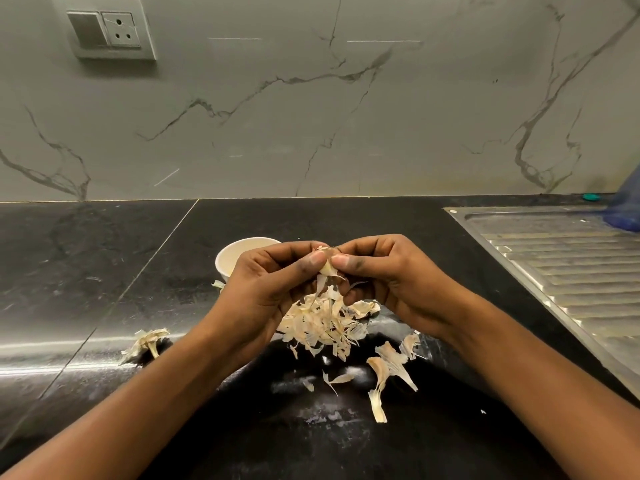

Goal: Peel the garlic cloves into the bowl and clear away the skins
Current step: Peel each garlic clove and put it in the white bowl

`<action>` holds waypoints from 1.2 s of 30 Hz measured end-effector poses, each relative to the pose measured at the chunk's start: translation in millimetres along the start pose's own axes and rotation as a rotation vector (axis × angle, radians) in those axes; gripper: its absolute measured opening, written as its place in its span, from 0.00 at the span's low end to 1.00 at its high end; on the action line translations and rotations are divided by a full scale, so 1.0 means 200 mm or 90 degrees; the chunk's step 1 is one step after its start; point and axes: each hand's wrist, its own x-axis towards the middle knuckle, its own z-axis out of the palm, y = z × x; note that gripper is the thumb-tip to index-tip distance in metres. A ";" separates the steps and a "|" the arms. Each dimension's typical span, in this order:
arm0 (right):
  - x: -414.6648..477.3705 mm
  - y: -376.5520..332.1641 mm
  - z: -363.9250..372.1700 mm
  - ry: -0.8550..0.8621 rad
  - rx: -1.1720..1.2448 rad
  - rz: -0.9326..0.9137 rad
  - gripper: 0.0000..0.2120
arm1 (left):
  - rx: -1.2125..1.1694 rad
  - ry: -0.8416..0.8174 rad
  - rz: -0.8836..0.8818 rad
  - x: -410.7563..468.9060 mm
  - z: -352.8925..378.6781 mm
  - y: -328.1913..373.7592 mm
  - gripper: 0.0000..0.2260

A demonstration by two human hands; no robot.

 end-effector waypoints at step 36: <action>-0.01 0.02 -0.01 0.094 -0.288 -0.173 0.05 | 0.192 0.036 0.060 0.00 -0.01 -0.03 0.13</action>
